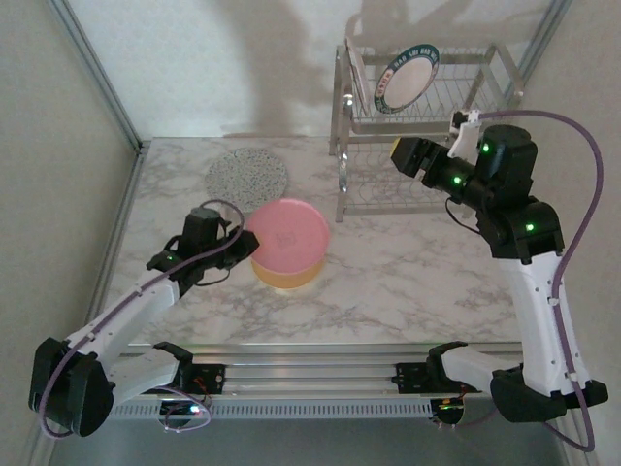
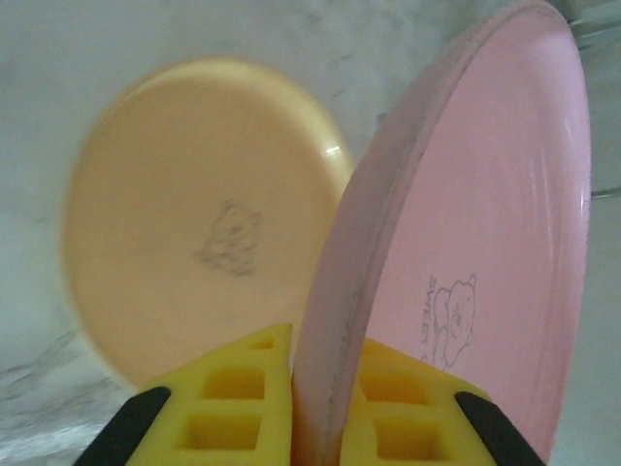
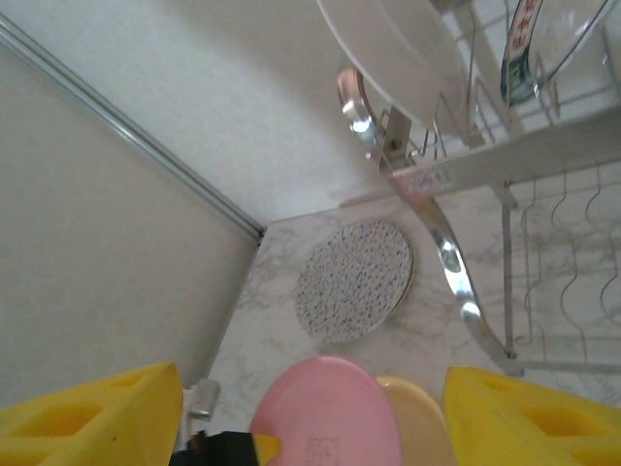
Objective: Unload the plates from the dish rack
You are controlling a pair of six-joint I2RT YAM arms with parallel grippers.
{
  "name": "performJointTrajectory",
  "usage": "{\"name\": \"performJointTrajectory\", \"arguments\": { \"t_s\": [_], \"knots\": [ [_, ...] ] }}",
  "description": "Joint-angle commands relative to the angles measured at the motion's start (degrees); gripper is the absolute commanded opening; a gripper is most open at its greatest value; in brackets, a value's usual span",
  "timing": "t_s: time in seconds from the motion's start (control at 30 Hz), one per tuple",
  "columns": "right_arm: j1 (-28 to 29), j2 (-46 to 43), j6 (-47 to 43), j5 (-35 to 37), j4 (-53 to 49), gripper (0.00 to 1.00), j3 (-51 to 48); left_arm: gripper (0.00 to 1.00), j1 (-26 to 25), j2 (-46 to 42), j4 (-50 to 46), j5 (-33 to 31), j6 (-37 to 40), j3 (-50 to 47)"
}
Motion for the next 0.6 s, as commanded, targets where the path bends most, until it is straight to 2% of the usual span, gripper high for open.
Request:
{"name": "performJointTrajectory", "arguments": {
  "t_s": [0.0, 0.23, 0.57],
  "knots": [
    [0.23, -0.83, 2.0, -4.33, 1.03, 0.73, -1.44, 0.0, 0.88, -1.4, 8.04, -1.36, -2.66, -4.02],
    [0.23, -1.09, 1.47, -5.53, 0.75, 0.74, -2.96, 0.0, 1.42, 3.17, 13.58, -2.27, -2.68, -9.23],
    [0.25, -1.09, 1.87, -9.64, 1.72, 0.76, -4.26, 0.0, 1.61, 9.26, 17.65, -2.56, -1.18, -9.59]
  ]
}}
